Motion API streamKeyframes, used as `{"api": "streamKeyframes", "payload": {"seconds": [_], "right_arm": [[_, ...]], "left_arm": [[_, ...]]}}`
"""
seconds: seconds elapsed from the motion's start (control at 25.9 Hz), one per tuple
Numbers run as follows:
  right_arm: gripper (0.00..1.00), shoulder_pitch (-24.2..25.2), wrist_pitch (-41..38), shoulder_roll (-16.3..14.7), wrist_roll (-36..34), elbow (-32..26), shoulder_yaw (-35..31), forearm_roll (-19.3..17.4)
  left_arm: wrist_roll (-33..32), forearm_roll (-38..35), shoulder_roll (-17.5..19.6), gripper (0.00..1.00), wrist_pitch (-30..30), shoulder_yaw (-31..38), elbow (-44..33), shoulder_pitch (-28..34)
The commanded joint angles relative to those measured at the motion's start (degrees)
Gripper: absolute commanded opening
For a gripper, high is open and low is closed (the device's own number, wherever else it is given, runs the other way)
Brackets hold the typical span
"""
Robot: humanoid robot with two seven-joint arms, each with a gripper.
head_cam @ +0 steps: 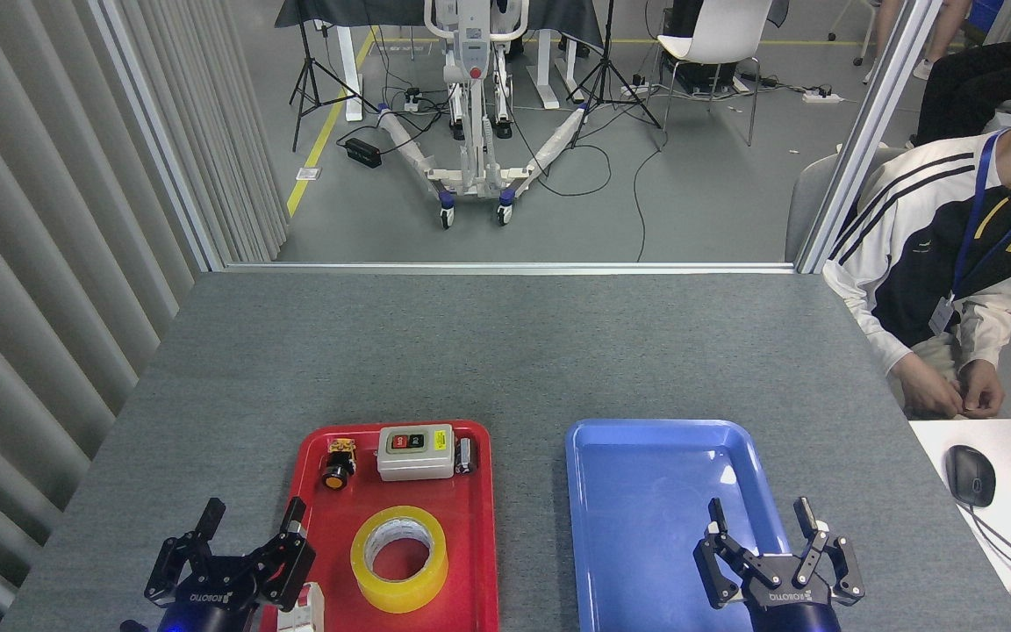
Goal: Place and move tape with both arms
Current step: 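Move the left gripper toward the yellow tape roll in the red tray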
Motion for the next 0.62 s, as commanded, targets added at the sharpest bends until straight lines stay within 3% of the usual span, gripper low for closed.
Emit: {"api": "streamKeyframes", "payload": {"seconds": [0.0, 0.23, 0.39, 0.58], "right_arm": [[1.00, -0.01, 0.00, -0.01, -0.06, 0.03, 0.20, -0.01], [1.00, 0.26, -0.26, 0.07, 0.03, -0.05, 0.20, -0.19], [1.00, 0.26, 0.09, -0.01, 0.03, -0.05, 0.11, -0.45], [1.00, -0.09, 3.34, -0.72, -0.06, -0.32, 1.34, -3.70]], "left_arm": [[0.10, 0.64, 0.08, 1.00, 0.00, 0.46, 0.00, 0.00], [0.19, 6.88, 0.08, 1.00, -3.78, 1.43, -0.53, 0.00], [0.28, 6.88, -0.09, 1.00, -5.10, 1.78, -0.53, -0.18], [-0.25, 7.15, -0.18, 1.00, -4.39, 2.22, -0.36, -0.71]]}}
